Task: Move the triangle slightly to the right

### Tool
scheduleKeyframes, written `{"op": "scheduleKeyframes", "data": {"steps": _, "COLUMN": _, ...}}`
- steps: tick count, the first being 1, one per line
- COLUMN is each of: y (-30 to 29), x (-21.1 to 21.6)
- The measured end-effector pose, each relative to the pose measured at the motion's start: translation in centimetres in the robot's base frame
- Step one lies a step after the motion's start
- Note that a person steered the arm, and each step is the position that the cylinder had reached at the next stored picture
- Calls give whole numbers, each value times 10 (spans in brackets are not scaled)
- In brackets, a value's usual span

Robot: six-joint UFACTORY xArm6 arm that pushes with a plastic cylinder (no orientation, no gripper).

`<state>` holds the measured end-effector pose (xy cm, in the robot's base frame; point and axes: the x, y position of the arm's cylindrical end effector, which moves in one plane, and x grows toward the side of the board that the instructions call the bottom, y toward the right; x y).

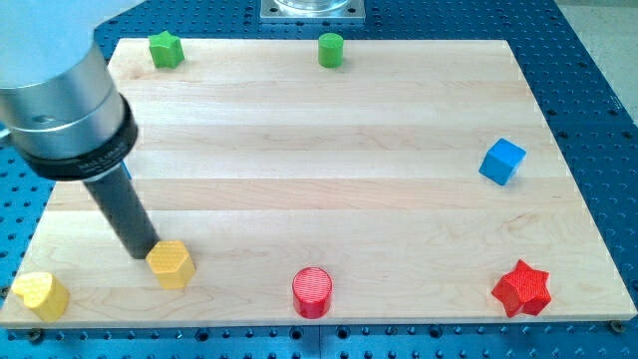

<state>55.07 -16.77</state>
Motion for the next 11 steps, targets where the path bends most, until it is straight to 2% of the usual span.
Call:
{"op": "scheduleKeyframes", "data": {"steps": 1, "y": 49, "x": 23}}
{"op": "scheduleKeyframes", "data": {"steps": 2, "y": 53, "x": 14}}
{"op": "scheduleKeyframes", "data": {"steps": 3, "y": 100, "x": 15}}
{"op": "scheduleKeyframes", "data": {"steps": 4, "y": 78, "x": 11}}
{"op": "scheduleKeyframes", "data": {"steps": 5, "y": -8, "x": -33}}
{"op": "scheduleKeyframes", "data": {"steps": 6, "y": -111, "x": -33}}
{"op": "scheduleKeyframes", "data": {"steps": 7, "y": -136, "x": -49}}
{"op": "scheduleKeyframes", "data": {"steps": 8, "y": -125, "x": -100}}
{"op": "scheduleKeyframes", "data": {"steps": 9, "y": -44, "x": -127}}
{"op": "scheduleKeyframes", "data": {"steps": 10, "y": 56, "x": -132}}
{"op": "scheduleKeyframes", "data": {"steps": 11, "y": 33, "x": -145}}
